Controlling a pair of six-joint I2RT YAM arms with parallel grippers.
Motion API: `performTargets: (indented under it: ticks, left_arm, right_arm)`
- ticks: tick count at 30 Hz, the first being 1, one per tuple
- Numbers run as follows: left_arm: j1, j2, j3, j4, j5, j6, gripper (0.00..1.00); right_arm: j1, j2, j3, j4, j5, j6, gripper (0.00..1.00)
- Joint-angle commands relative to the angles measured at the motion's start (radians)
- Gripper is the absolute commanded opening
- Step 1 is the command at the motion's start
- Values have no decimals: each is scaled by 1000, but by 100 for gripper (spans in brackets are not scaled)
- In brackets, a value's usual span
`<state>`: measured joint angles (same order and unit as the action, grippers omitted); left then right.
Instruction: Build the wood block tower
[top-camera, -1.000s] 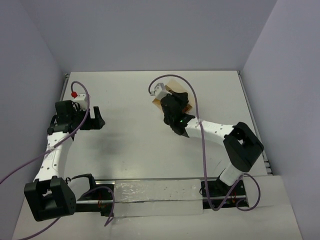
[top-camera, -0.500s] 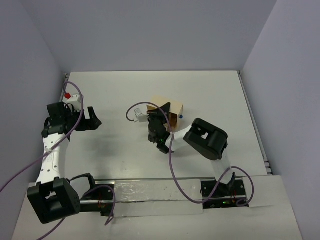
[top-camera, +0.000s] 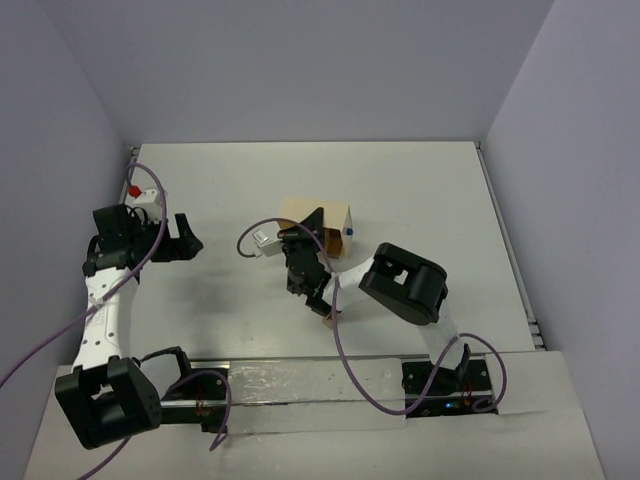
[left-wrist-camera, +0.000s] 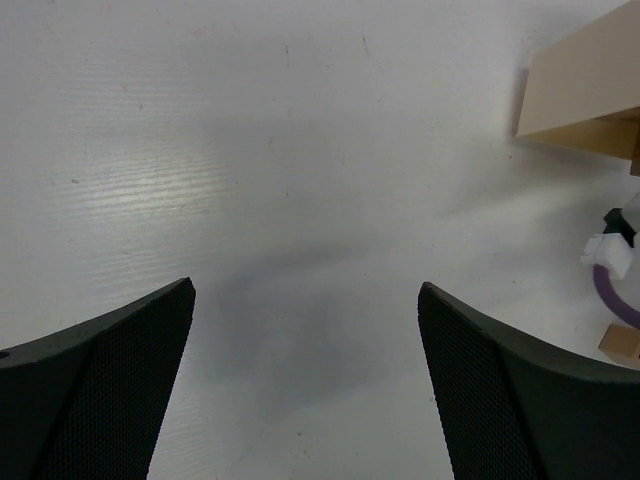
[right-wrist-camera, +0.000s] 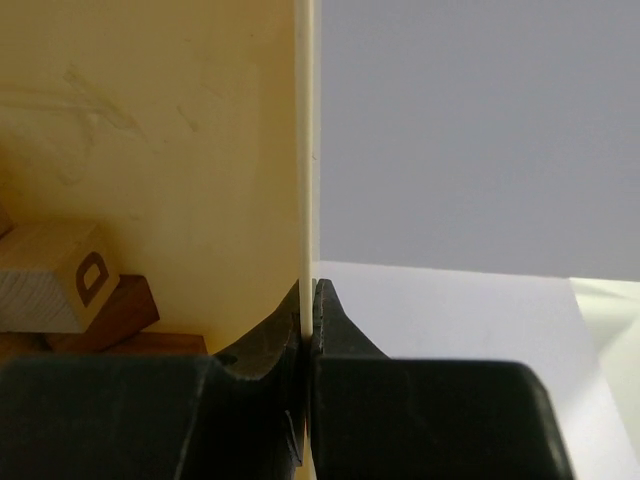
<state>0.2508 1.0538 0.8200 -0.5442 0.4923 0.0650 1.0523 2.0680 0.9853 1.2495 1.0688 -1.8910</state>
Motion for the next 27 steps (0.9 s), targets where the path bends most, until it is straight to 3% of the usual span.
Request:
performTargets:
  ticks: [1,9,13,17,20,27]
  left_arm:
    - [11,-27,38,-2,40,20,99]
    - [15,-26,33,4,48,22,99]
    - [16,-12,38,-4,52,25,99]
    - [18,-26,34,-2,48,22,99]
    - [16,-30,31,3,52,24,99]
    - [18,-14,36,-3,54,25,99]
  right_arm:
    - [-2,4,67,518,-33,-69,0]
    - [-59,-100,32,519,-41,-62,0]
    - [31,-109,-68,518,-61,-44,0]
    - [-46,-56,31,518,-17,-49,0]
    - [-6,-85,-27,518,-52,-27,0]
    - [-58,-102,-24,518,-44,-37,0]
